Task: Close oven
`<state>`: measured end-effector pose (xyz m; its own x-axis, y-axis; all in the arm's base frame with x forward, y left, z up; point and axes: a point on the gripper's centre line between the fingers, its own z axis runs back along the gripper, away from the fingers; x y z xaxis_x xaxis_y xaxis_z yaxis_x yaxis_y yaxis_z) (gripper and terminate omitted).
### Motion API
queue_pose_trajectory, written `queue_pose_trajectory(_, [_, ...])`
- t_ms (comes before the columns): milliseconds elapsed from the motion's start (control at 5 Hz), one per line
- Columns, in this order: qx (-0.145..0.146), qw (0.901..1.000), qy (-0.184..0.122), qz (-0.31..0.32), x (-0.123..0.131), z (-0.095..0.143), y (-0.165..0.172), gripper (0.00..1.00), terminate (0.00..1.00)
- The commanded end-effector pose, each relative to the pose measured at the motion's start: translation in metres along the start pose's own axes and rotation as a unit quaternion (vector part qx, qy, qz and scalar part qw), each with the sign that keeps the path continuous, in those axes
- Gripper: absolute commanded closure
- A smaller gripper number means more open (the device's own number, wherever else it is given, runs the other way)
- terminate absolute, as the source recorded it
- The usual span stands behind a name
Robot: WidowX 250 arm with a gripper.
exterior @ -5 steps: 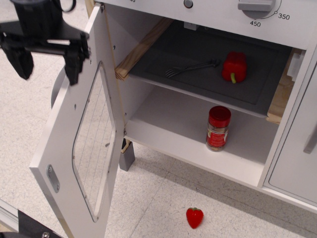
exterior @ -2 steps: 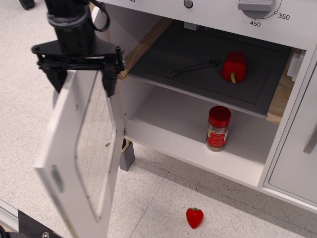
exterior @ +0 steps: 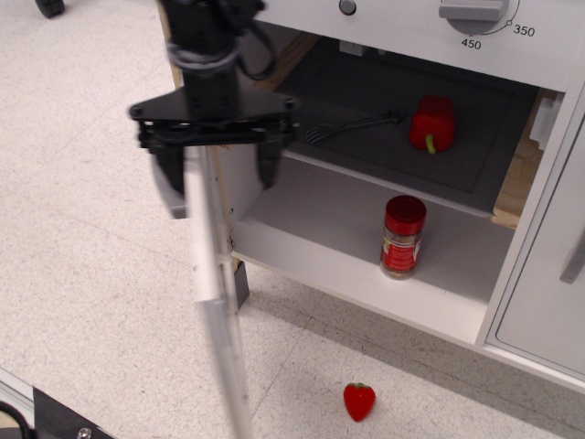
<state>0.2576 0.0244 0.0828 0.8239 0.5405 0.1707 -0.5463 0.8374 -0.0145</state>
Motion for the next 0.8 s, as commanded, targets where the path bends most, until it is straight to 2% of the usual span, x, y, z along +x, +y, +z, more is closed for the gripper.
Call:
queue_pose_trajectory(0, [-0.062,0.9944,-0.02,0.083,0.022,0.027,-0.071,0.0,0.0])
queue_pose_trajectory(200, [-0.067,0.9874,-0.044,0.136,0.038,0.031,-0.093,0.0,0.0])
queue_pose_trajectory(400, [-0.064,0.9795,-0.045,0.186,0.051,0.035,-0.105,0.0,0.0])
queue_pose_trajectory(600, [-0.067,0.9786,-0.042,0.19,0.044,0.046,-0.102,0.0,0.0])
